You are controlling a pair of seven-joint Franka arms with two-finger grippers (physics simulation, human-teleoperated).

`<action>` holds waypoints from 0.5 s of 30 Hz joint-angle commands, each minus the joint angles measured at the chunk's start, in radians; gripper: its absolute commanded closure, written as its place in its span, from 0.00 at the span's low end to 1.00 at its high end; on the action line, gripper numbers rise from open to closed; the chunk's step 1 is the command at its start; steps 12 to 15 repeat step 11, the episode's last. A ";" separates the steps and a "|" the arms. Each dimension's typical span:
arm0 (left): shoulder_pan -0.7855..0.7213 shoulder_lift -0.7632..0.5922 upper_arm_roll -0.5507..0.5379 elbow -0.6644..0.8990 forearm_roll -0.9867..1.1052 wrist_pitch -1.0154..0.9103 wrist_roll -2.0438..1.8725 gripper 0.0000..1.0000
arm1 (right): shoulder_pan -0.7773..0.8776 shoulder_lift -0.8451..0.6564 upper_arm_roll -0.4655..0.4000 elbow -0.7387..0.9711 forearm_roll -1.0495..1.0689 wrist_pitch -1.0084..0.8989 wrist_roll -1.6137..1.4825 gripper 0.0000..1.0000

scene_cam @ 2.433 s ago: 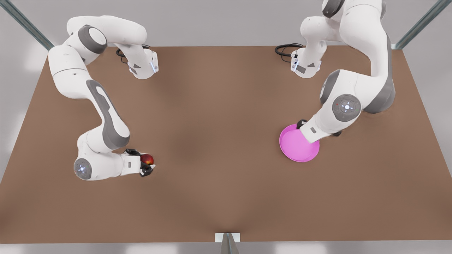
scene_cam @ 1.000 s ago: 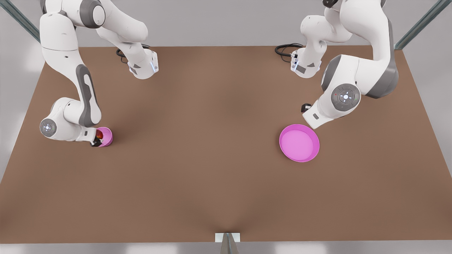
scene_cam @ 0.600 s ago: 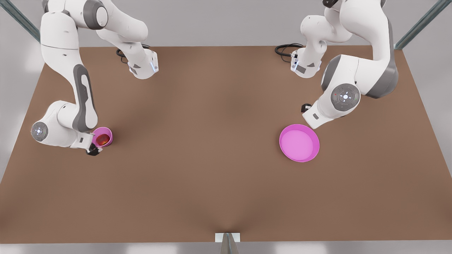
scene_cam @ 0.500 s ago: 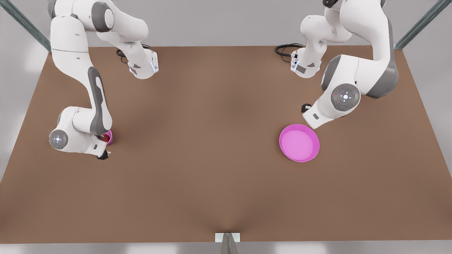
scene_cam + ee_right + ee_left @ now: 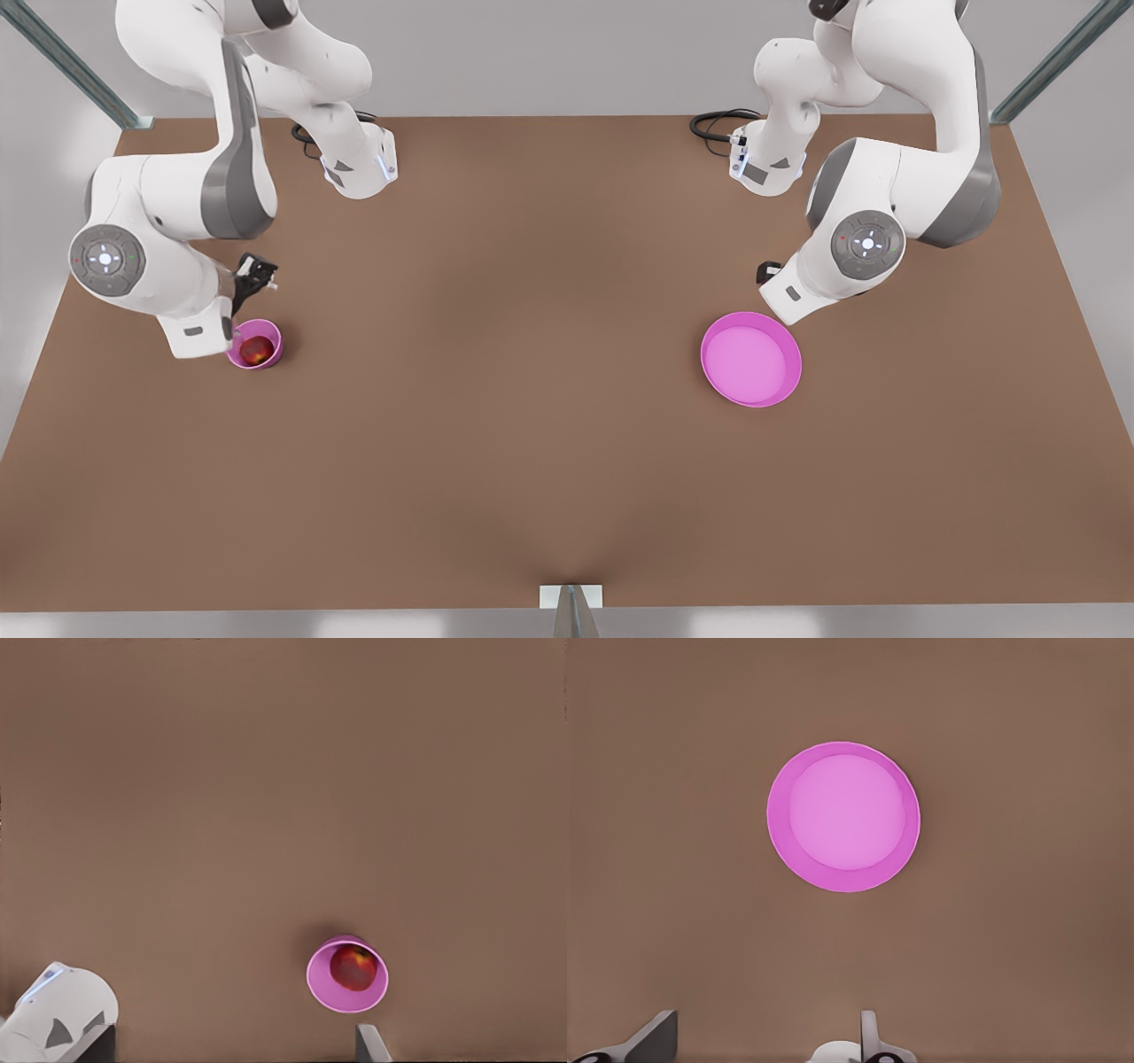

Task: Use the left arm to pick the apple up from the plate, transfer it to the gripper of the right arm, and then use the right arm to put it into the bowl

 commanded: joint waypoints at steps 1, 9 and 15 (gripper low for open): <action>0.000 -0.001 0.000 0.000 0.001 -0.001 0.000 0.00 | -0.001 -0.007 -0.001 -0.004 0.016 -0.060 0.955 0.00; 0.002 0.001 0.000 0.023 0.002 -0.001 0.000 0.00 | -0.025 -0.011 0.000 -0.009 0.014 -0.048 0.928 0.00; 0.000 0.004 0.000 0.023 0.002 -0.001 0.000 0.00 | -0.026 -0.011 0.001 -0.009 0.016 -0.049 0.928 0.00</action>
